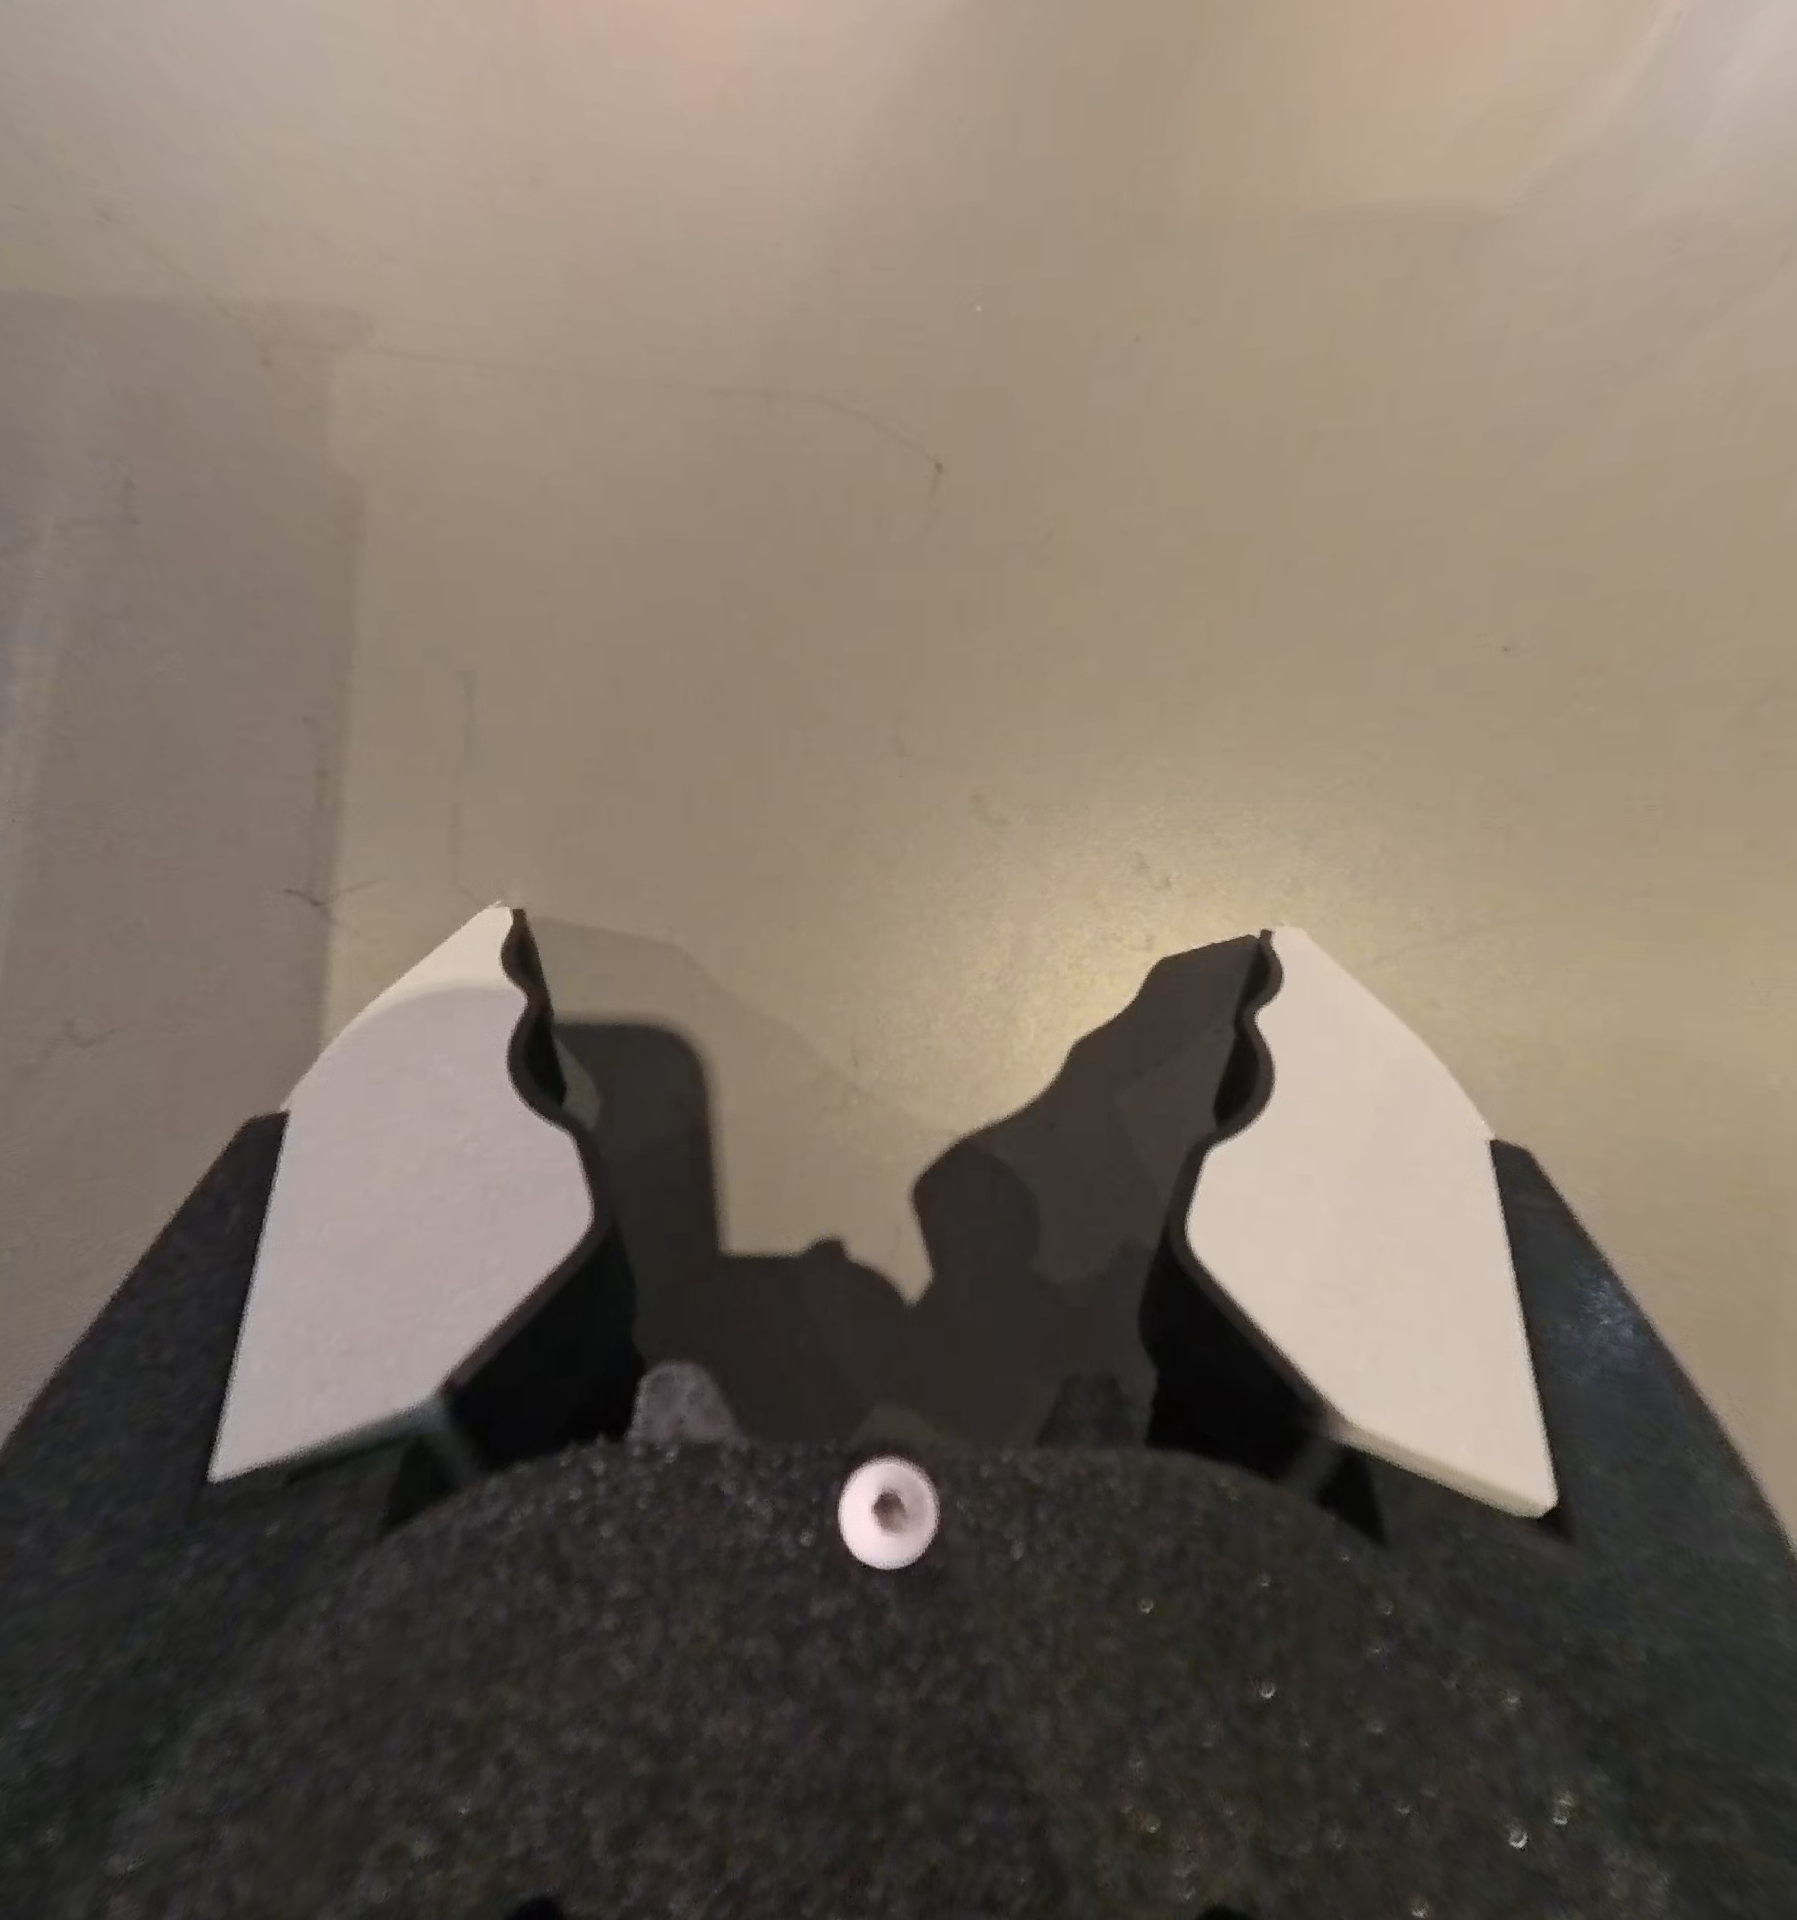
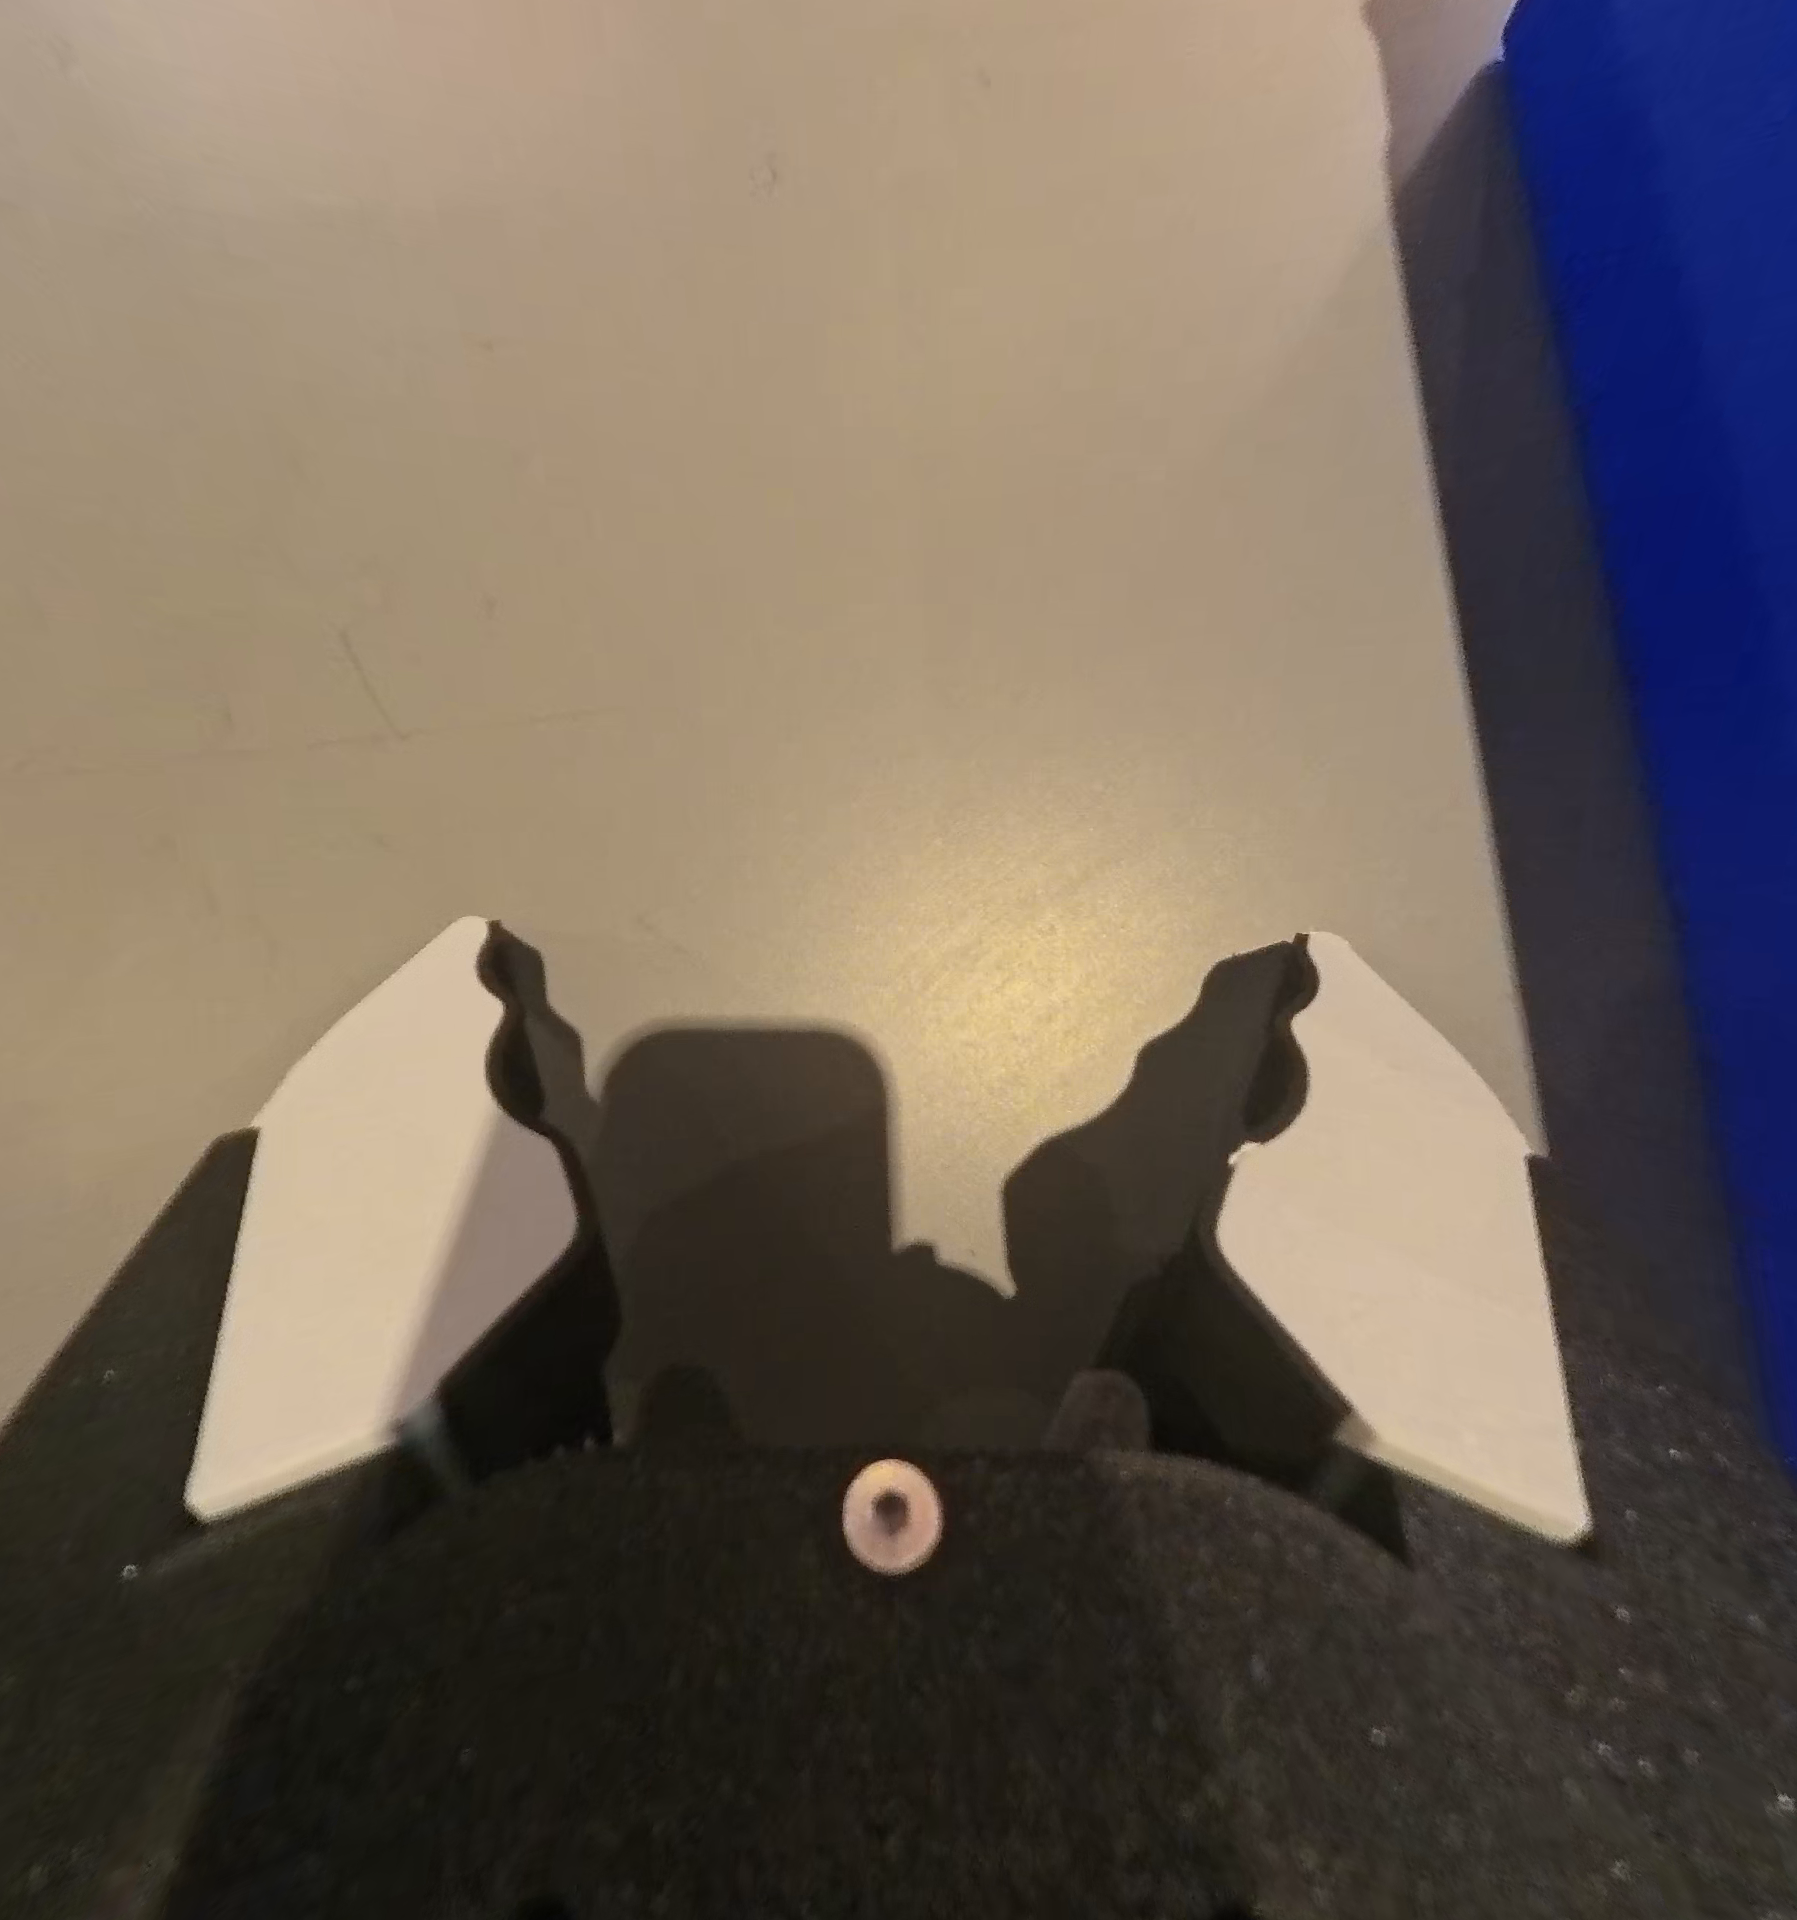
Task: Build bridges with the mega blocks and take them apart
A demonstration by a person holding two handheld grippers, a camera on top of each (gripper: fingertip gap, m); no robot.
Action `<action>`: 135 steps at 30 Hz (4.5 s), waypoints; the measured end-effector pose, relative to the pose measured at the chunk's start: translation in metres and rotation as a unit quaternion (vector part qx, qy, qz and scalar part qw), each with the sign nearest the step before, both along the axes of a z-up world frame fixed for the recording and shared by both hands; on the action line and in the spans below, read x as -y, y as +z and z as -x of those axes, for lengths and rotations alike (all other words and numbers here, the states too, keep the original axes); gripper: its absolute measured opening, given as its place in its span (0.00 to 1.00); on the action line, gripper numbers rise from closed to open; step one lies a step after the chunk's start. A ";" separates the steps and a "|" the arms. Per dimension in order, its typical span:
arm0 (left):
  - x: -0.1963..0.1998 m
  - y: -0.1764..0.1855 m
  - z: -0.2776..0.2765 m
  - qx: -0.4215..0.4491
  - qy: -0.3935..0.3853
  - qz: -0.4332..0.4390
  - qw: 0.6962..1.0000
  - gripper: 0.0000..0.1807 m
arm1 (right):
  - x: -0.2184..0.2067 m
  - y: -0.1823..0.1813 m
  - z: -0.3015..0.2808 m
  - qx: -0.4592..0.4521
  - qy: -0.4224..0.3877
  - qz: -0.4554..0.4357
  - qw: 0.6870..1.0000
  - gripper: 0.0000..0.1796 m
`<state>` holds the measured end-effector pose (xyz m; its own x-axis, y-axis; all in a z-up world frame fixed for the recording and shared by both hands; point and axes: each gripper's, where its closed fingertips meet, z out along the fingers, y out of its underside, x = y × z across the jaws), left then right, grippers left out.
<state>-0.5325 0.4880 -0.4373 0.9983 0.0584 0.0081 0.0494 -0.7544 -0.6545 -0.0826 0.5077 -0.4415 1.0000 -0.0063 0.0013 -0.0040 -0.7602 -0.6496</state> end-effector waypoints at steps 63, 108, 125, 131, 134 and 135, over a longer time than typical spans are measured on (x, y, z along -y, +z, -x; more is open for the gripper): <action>0.001 0.000 0.000 0.000 0.000 0.000 1.000 0.69 | -0.019 -0.003 0.000 -0.001 0.006 0.006 1.000 0.82; -0.015 -0.004 -0.001 0.001 -0.017 0.018 1.000 0.81 | -0.019 0.001 0.001 -0.024 0.005 -0.008 1.000 0.82; -0.033 0.116 -0.021 -0.067 -0.129 -0.290 0.946 0.81 | -0.019 0.007 -0.003 -0.045 -0.013 -0.026 0.999 0.81; -0.011 0.196 -0.046 -0.096 -0.175 -0.432 0.879 0.81 | -0.018 0.044 -0.012 -0.029 -0.009 -0.122 0.992 0.77; -0.004 0.208 -0.056 -0.051 -0.189 -0.440 0.877 0.81 | -0.015 0.074 -0.012 -0.008 0.001 -0.181 0.983 0.79; -0.001 0.211 -0.060 -0.032 -0.197 -0.443 0.874 0.81 | -0.013 0.085 -0.012 0.001 0.003 -0.206 0.979 0.80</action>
<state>-0.4726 0.4889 -0.2259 0.9399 -0.2901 -0.1803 -0.1578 0.0992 -0.9825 -0.0709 0.5207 -0.3560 1.0000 -0.0010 0.0013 0.0007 -0.4338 -0.9010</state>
